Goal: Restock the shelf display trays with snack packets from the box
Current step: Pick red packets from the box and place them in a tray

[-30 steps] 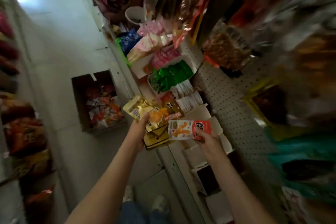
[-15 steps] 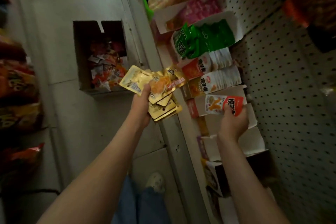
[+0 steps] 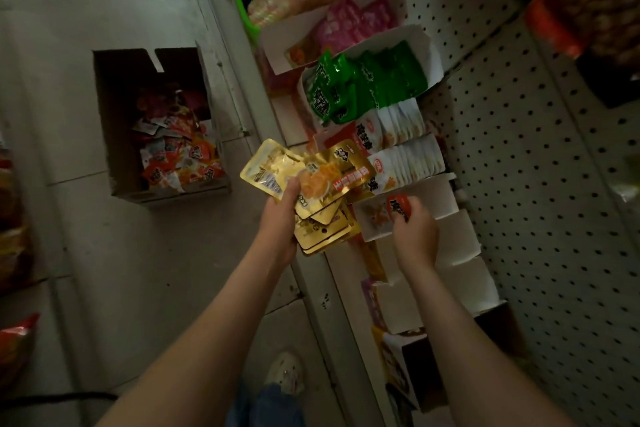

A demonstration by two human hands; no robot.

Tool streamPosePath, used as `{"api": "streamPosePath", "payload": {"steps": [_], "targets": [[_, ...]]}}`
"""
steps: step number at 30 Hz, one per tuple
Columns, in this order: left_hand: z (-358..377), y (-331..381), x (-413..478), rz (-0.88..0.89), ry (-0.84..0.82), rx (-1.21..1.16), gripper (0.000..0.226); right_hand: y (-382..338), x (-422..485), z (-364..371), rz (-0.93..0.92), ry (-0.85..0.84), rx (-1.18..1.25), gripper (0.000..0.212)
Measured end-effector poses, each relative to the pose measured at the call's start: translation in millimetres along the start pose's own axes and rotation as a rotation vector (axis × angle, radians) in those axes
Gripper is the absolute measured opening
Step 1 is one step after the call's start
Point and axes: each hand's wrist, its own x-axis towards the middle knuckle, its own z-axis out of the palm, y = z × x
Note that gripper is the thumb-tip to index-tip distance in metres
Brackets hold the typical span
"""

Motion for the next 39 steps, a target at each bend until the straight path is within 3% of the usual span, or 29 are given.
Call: {"api": "streamPosePath", "payload": {"steps": [5, 13, 19, 23, 26, 29, 34, 39], "targets": [[0, -8, 10, -0.025, 0.008, 0.063, 0.037, 11, 32, -10, -0.027, 0.131, -0.345, 0.015], [-3, -25, 12, -0.08, 0.022, 0.092, 0.044, 23, 49, -25, 0.056, 0.162, -0.353, 0.016], [7, -37, -8, -0.124, 0.044, -0.008, 0.046, 12, 12, -29, 0.101, 0.364, 0.083, 0.016], [20, -45, -30, -0.145, 0.035, -0.039, 0.041, 14, -29, -37, 0.211, 0.403, 0.449, 0.014], [24, -52, -43, -0.165, 0.044, -0.028, 0.042, 26, -52, -49, 0.28, 0.457, 0.555, 0.019], [24, -61, -55, -0.187, 0.054, -0.011, 0.042, 44, -70, -61, 0.347, 0.472, 0.621, 0.009], [21, -83, -73, -0.186, 0.055, 0.025, 0.042, 85, -96, -85, 0.388, 0.467, 0.513, 0.022], [18, -100, -81, -0.193, 0.064, 0.06, 0.044, 124, -108, -85, 0.285, 0.357, 0.18, 0.021]]}}
